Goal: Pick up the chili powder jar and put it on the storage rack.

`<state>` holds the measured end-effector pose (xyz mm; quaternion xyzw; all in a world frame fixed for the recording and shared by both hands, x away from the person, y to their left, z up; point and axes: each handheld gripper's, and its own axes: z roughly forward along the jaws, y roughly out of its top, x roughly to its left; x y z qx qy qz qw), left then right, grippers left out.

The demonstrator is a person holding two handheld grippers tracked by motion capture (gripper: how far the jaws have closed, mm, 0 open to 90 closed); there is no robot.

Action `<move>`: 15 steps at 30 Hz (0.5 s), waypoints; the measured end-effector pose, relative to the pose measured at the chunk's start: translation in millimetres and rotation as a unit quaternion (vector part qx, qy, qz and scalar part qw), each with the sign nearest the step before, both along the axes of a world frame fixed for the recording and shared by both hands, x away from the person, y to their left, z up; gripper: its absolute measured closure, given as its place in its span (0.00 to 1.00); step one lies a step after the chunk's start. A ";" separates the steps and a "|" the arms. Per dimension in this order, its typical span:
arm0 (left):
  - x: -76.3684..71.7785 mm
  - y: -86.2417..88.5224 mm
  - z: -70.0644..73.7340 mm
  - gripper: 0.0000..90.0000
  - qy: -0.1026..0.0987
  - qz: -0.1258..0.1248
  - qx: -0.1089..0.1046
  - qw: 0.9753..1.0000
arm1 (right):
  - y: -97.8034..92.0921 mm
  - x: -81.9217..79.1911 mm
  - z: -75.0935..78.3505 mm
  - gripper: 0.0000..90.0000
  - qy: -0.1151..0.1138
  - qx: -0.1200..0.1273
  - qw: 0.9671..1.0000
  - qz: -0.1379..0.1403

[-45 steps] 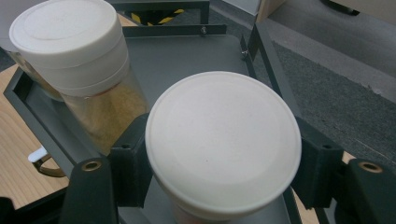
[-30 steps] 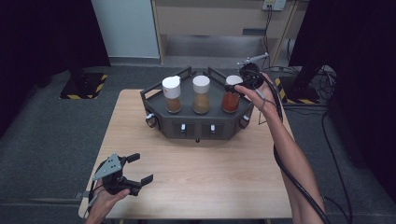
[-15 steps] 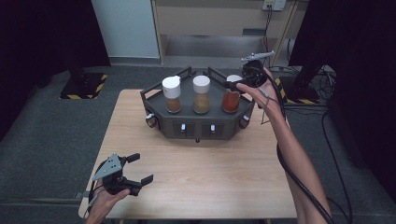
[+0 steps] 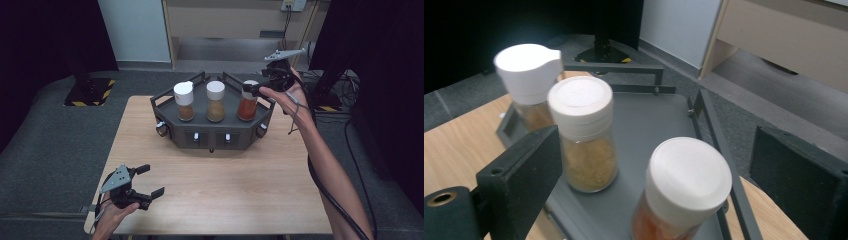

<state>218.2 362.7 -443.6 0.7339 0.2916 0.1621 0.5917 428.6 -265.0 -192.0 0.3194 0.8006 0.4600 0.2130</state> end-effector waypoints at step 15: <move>-0.3 -0.6 0.5 0.00 0.000 -0.001 0.002 1.000 | -10.9 -44.0 7.2 0.09 -0.043 0.010 0.998 0.037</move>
